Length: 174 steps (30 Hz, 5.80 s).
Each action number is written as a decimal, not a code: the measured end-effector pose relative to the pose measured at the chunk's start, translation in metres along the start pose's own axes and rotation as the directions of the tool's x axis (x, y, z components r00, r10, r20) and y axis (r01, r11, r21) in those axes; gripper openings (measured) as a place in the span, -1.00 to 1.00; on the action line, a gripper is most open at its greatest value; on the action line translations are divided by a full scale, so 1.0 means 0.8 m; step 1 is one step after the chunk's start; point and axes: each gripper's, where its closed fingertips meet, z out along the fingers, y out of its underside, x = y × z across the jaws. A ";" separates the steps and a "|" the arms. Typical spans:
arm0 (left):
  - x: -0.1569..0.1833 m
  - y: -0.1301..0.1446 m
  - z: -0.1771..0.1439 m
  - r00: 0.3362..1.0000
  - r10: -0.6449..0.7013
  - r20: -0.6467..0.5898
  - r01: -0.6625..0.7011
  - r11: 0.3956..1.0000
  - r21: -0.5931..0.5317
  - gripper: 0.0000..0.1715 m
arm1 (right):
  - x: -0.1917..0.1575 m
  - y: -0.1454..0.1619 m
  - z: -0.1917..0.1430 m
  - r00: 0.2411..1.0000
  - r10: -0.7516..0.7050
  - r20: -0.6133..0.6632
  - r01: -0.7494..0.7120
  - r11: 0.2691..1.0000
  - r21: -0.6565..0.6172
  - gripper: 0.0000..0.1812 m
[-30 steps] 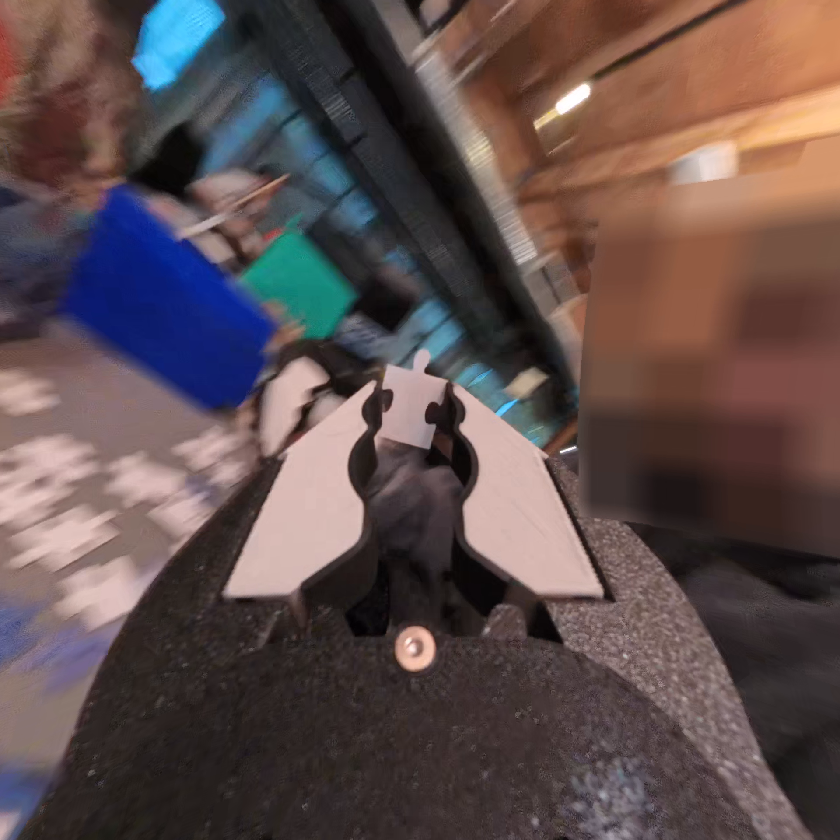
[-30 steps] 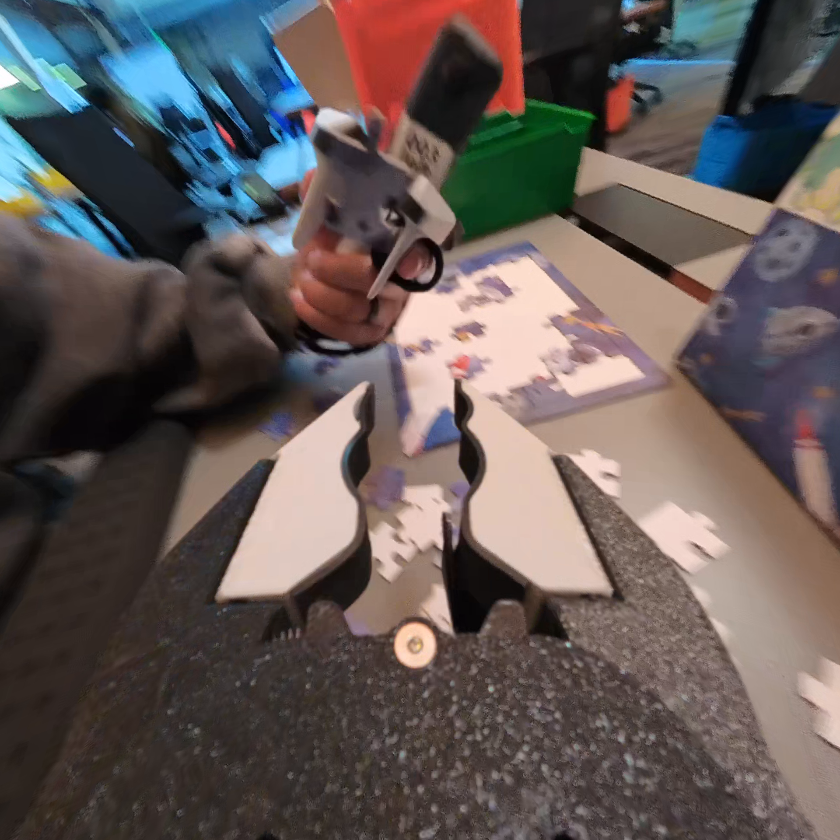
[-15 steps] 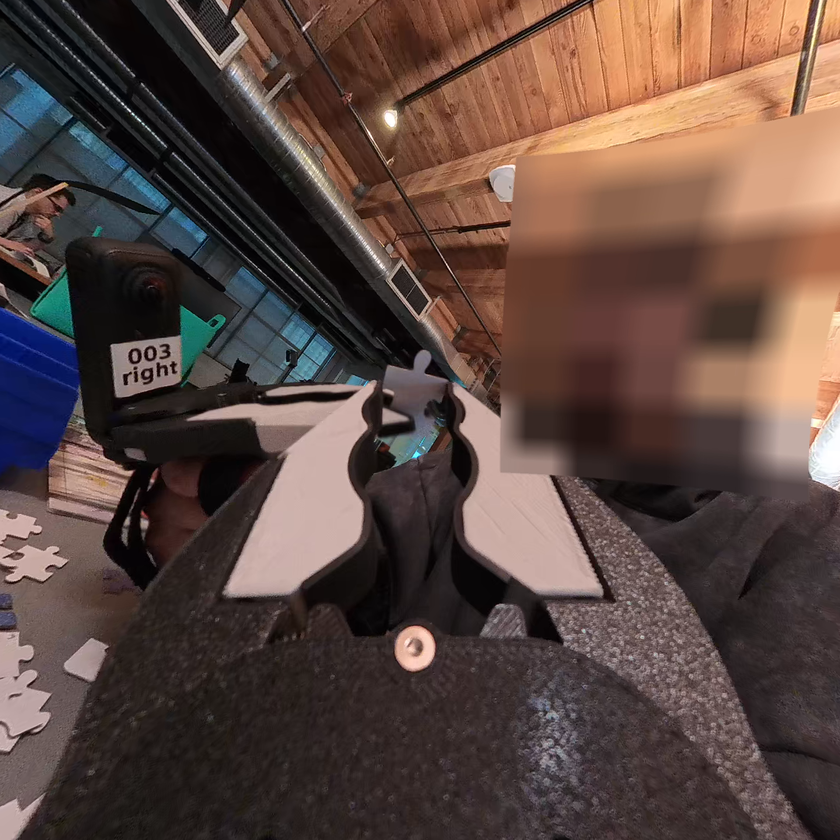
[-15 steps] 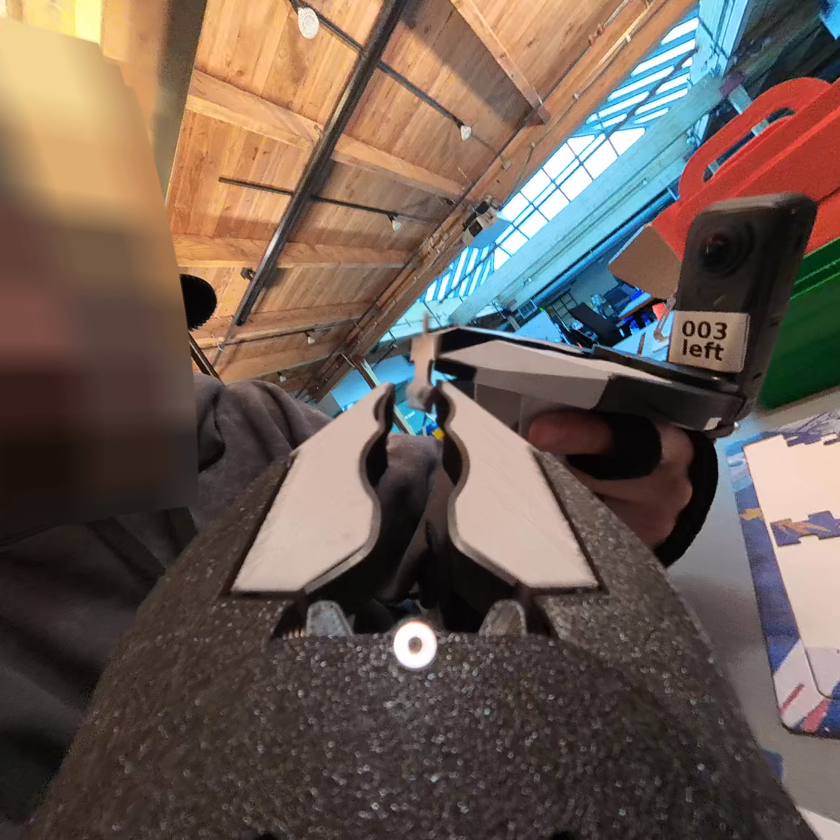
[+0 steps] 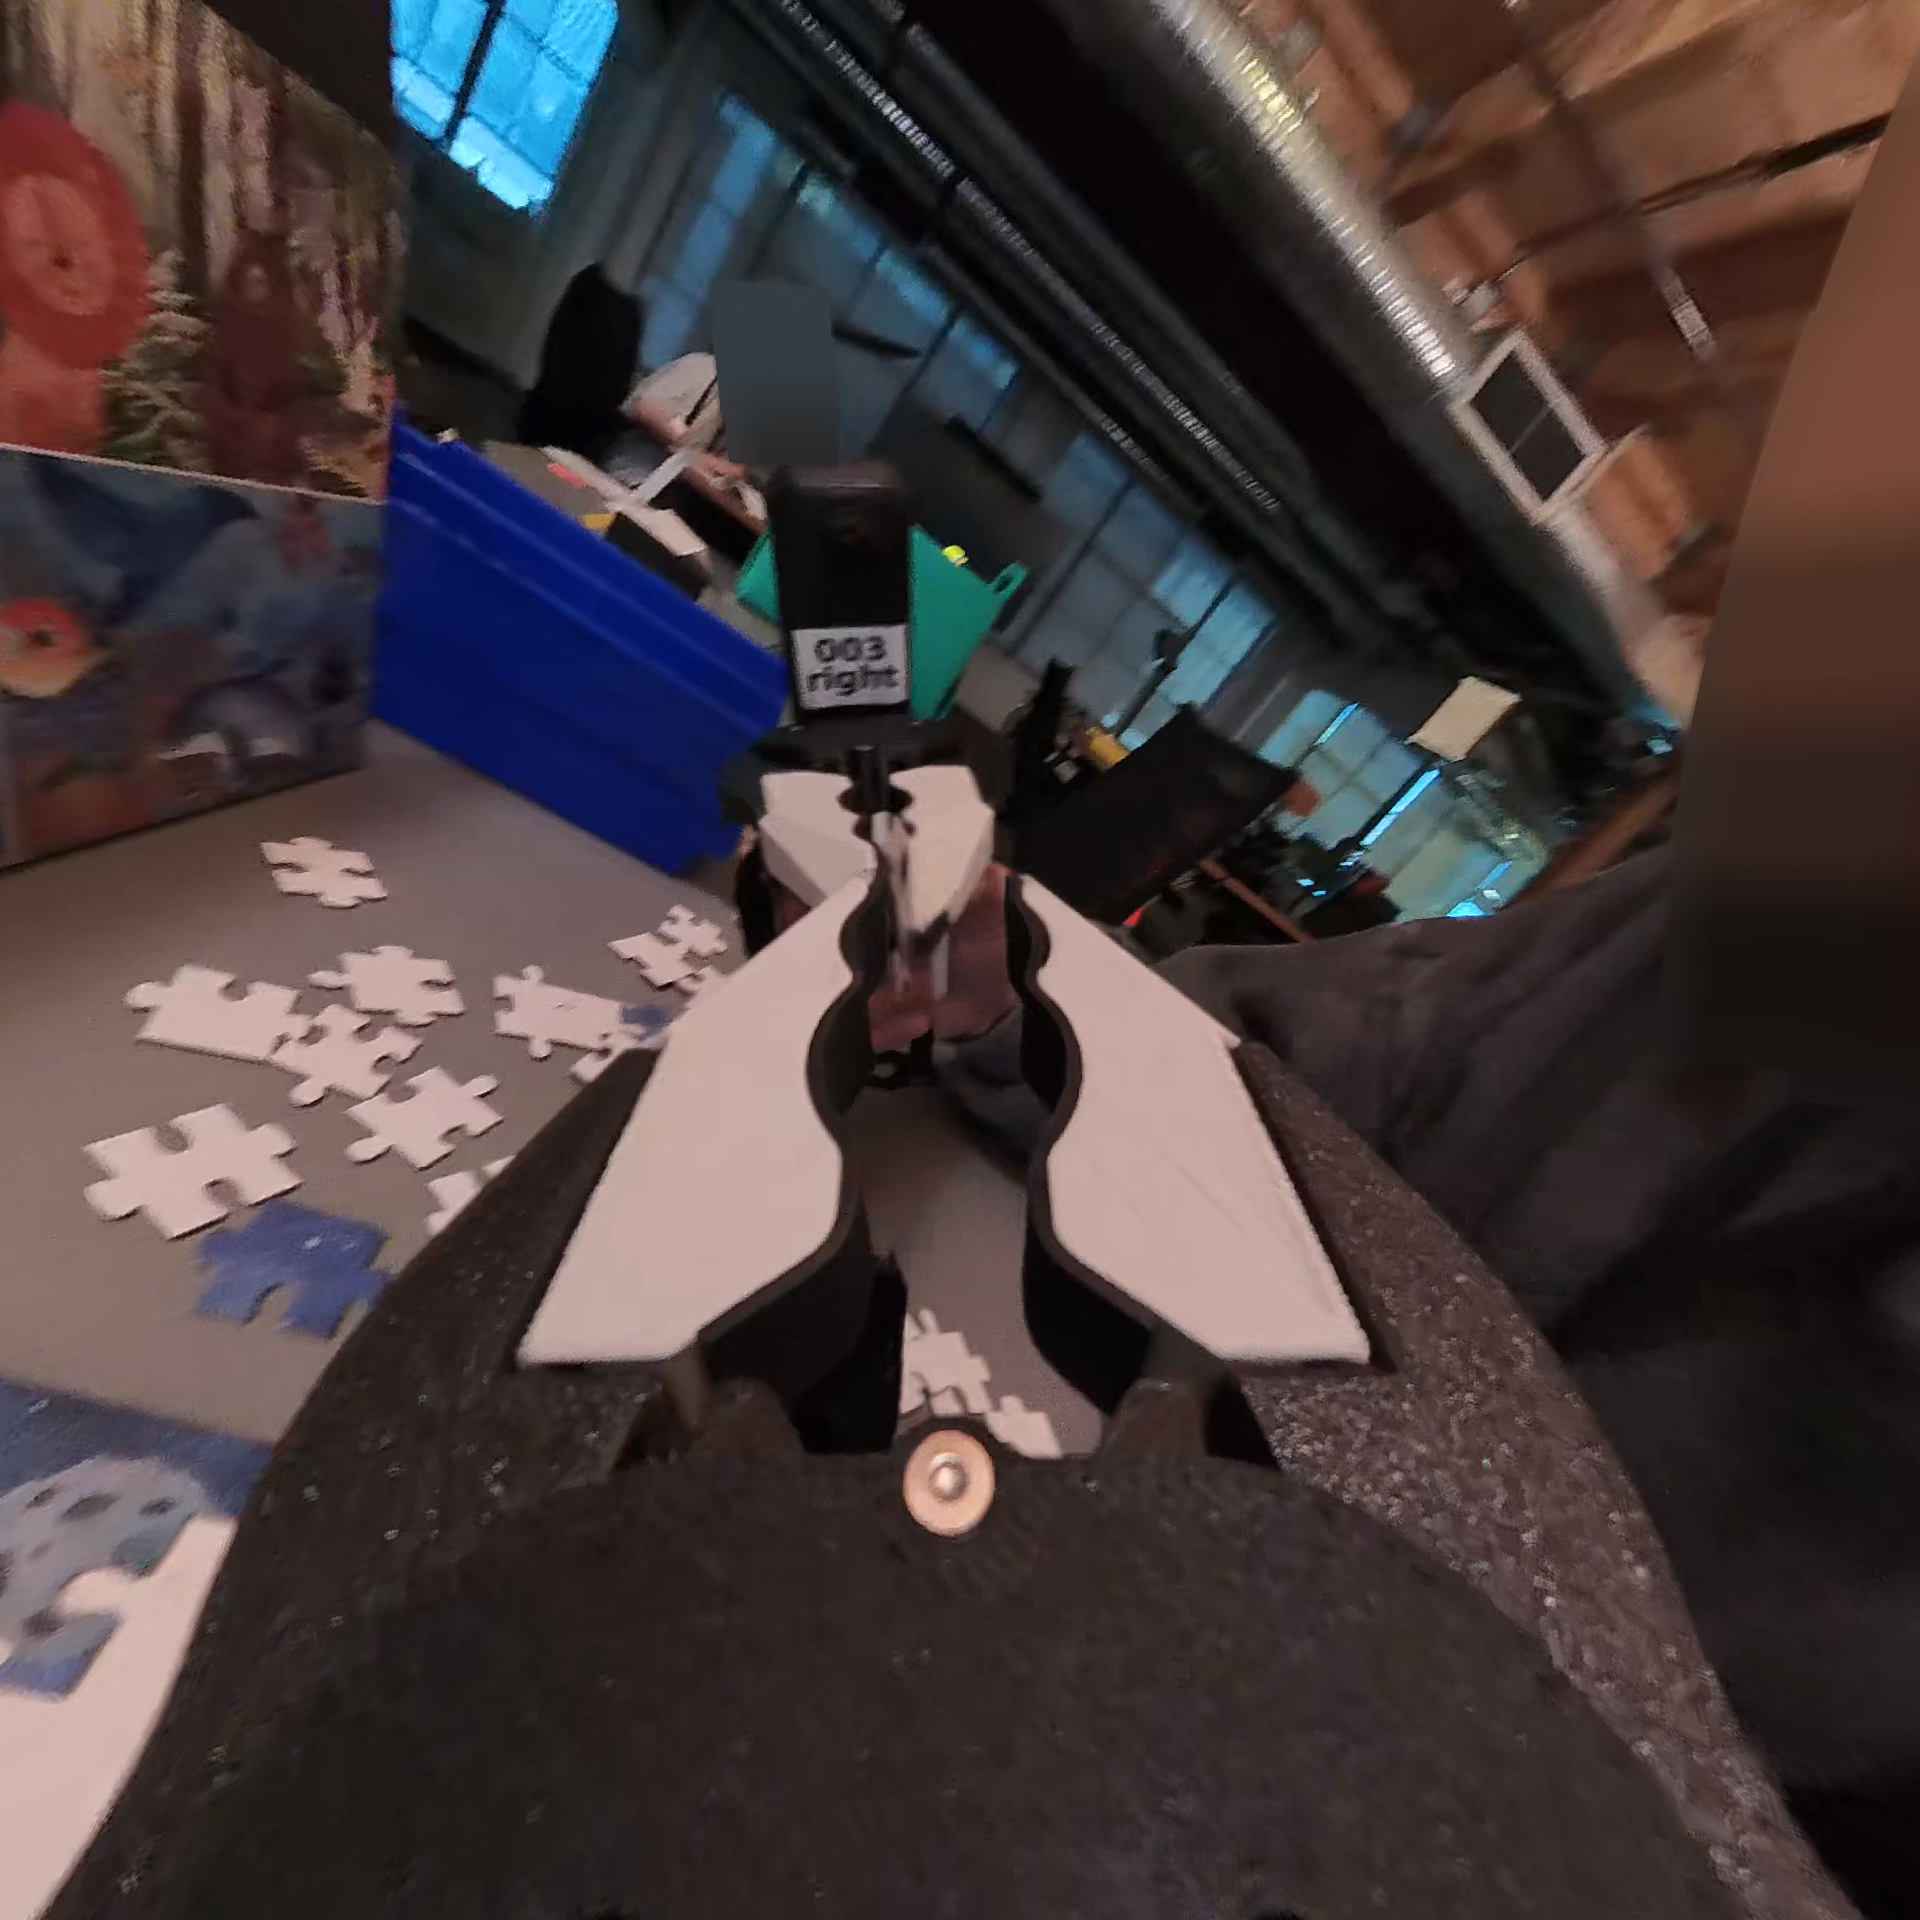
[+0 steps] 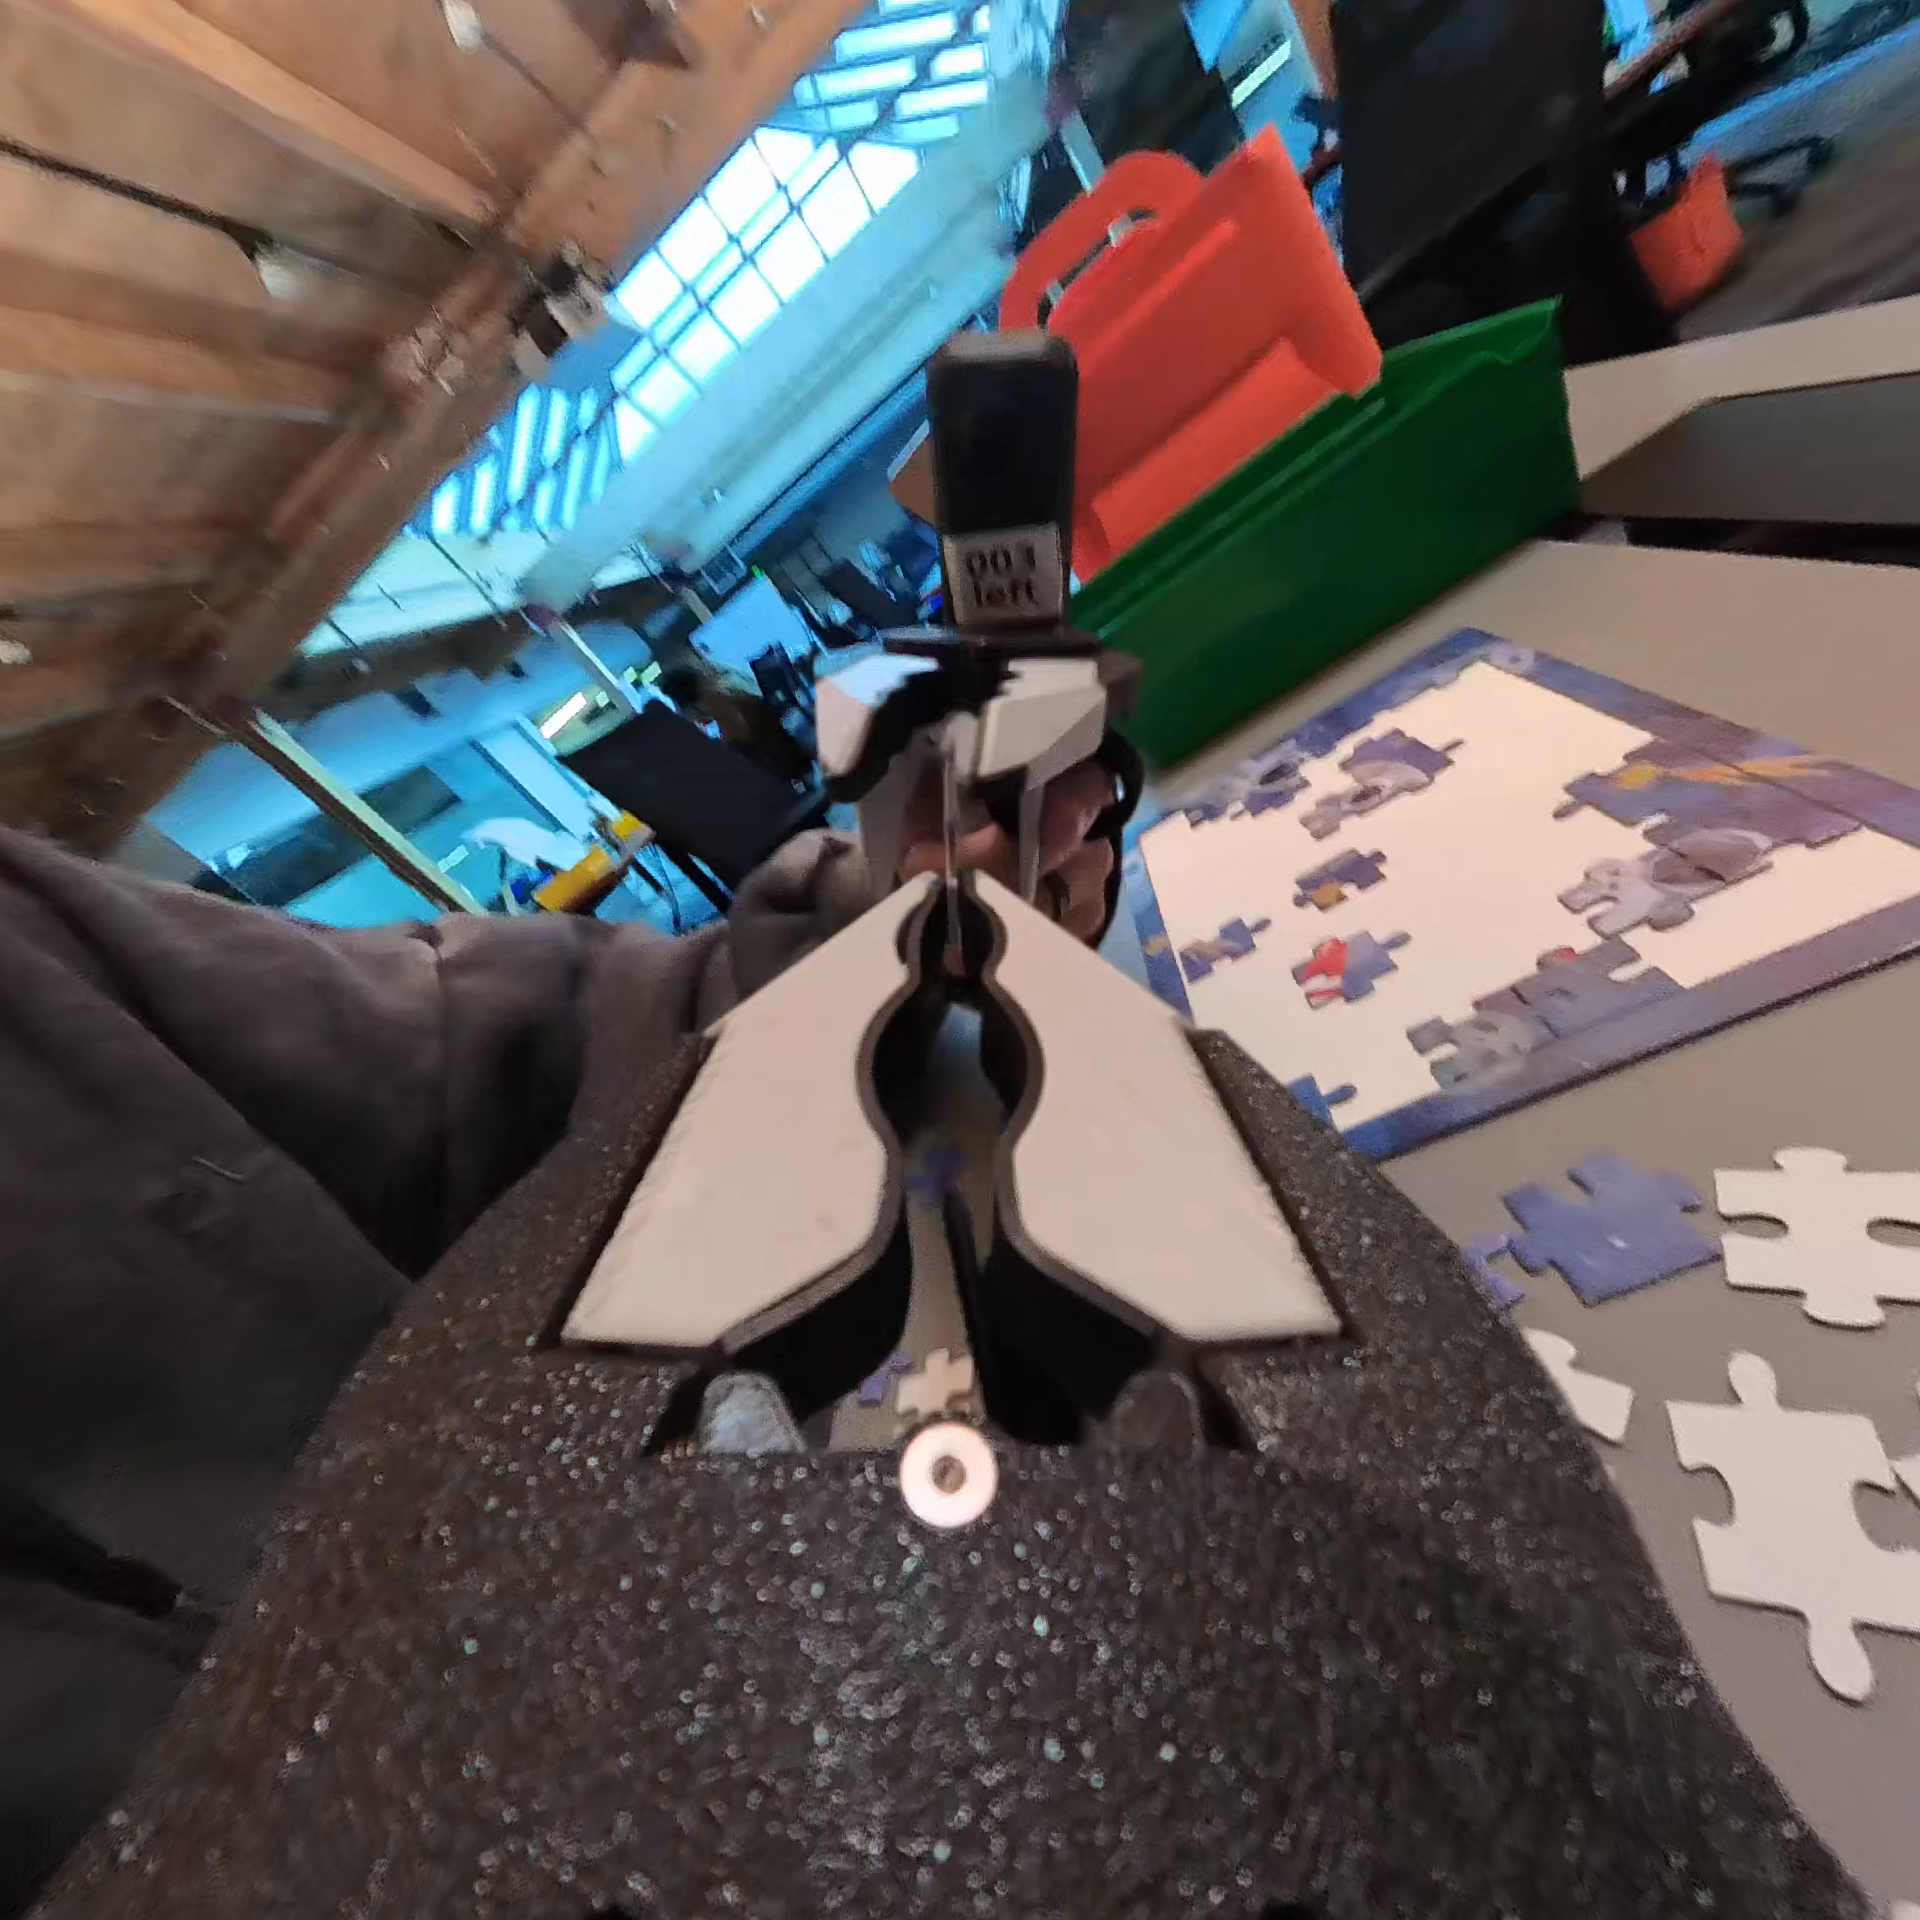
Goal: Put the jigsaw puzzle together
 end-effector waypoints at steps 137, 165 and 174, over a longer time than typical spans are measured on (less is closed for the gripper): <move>0.192 0.202 -0.267 0.388 0.046 0.920 -0.202 0.979 0.036 -1.00 | -0.217 0.223 -0.194 0.912 0.240 -0.332 -0.271 0.961 -0.049 -0.98; 0.077 -0.126 -0.308 0.286 0.405 0.868 -0.114 0.914 -0.389 -1.00 | 0.020 -0.067 0.167 0.925 -0.065 -0.374 -0.114 0.893 -0.436 -0.98; -0.157 -0.079 -0.389 0.023 0.048 0.999 0.062 0.997 -0.049 -1.00 | 0.242 -0.016 0.315 0.773 0.493 -0.399 -0.507 0.859 0.078 -0.99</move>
